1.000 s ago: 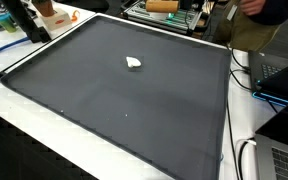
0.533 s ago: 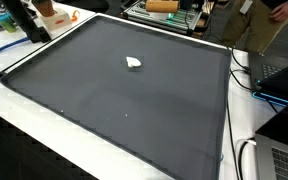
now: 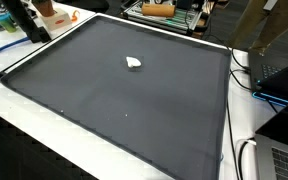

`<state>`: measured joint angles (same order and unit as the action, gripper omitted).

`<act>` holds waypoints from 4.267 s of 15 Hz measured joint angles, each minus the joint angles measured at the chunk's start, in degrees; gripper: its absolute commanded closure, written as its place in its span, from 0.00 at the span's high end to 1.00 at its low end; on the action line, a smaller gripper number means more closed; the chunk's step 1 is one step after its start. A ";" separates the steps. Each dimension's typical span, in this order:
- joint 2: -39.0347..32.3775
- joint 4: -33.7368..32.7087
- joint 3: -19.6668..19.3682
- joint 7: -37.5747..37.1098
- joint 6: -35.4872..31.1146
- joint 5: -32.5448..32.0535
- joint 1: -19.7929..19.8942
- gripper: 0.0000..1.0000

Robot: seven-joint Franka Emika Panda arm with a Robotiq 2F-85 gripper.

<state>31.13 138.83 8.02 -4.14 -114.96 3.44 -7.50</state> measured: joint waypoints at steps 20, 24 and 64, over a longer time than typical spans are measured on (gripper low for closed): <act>-12.72 -10.51 -0.79 -2.14 -1.02 -7.76 4.39 0.23; -14.25 -9.93 -1.51 4.43 -2.04 -7.35 3.88 0.23; -33.23 -11.18 -1.31 41.72 -17.36 -13.20 0.34 0.23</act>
<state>-2.10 127.65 6.71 37.58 -132.32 -9.76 -7.16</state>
